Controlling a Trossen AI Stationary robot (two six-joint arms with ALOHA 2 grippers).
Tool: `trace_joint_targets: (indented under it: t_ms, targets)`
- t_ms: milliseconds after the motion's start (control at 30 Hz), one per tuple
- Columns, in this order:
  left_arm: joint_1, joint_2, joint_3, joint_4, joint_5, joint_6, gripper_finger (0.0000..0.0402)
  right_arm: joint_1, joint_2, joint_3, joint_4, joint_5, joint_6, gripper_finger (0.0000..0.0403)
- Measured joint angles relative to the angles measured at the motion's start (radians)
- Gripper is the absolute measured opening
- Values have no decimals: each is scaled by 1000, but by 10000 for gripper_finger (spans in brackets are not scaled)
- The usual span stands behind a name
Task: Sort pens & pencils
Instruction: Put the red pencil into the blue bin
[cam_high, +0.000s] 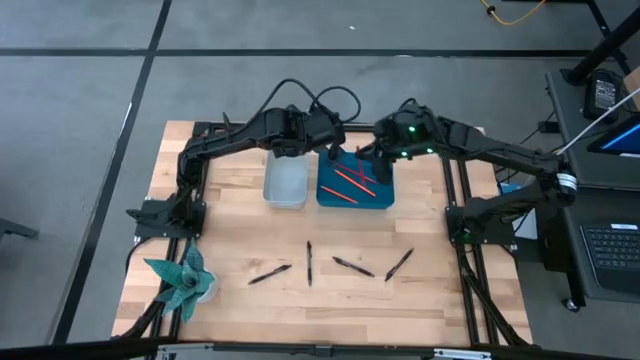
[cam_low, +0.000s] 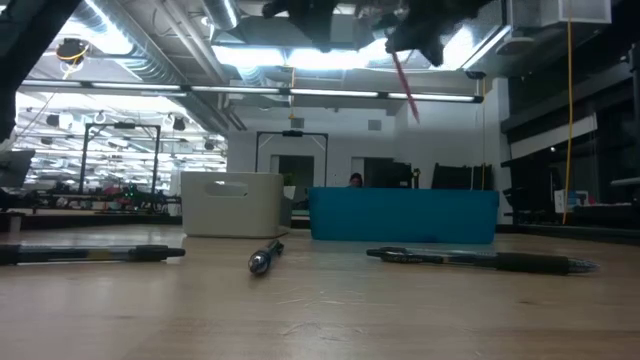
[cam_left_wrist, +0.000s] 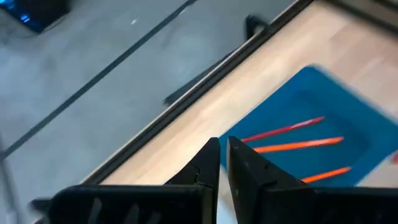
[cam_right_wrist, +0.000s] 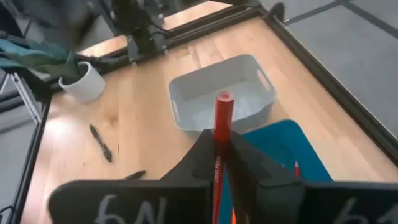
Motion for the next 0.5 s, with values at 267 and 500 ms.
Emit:
trace_joint_targets:
  t_ms: [267,500]
  targets:
    - [46,-1,-5,-193,-104,-65,23,66,198,275,-316,99,-83,24]
    - [89,-29,-9,-199,-138,-21,23,103,219,294,-379,166,-106,24]
